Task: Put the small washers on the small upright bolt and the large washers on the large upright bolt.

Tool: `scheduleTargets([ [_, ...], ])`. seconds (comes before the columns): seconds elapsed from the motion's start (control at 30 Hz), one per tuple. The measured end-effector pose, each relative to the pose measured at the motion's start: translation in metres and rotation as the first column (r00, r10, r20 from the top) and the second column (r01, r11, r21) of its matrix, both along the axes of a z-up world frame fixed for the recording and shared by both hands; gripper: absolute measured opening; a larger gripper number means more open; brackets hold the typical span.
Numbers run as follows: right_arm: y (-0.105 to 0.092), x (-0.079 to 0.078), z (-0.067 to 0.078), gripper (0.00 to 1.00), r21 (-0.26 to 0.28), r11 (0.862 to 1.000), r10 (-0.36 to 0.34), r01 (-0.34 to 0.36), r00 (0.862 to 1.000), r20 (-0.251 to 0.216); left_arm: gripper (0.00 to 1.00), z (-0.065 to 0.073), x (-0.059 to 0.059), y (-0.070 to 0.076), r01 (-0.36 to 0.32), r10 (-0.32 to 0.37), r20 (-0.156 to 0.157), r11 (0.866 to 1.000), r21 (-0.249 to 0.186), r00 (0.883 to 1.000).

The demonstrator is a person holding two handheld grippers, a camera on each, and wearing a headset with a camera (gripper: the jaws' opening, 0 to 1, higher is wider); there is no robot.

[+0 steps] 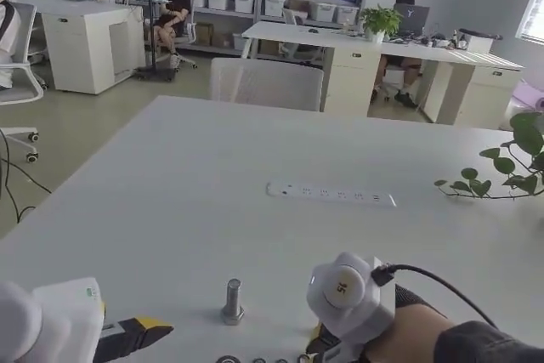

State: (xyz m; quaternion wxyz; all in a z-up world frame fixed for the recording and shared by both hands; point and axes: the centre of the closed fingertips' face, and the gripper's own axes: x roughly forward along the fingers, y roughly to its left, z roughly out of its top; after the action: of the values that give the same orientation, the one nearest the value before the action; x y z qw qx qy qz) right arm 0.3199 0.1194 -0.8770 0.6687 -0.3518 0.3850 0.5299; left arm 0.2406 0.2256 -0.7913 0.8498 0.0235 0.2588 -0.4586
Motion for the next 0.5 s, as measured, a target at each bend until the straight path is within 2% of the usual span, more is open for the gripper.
scheduleTargets([
  [0.5, 0.002, -0.0009, -0.001, 0.19, -0.006, 1.0, -0.005, 0.005, 1.0, -0.014, 0.92, -0.0002, -0.0003, -0.0004, -0.001, 0.001, -0.001, 1.0, -0.003, 1.0],
])
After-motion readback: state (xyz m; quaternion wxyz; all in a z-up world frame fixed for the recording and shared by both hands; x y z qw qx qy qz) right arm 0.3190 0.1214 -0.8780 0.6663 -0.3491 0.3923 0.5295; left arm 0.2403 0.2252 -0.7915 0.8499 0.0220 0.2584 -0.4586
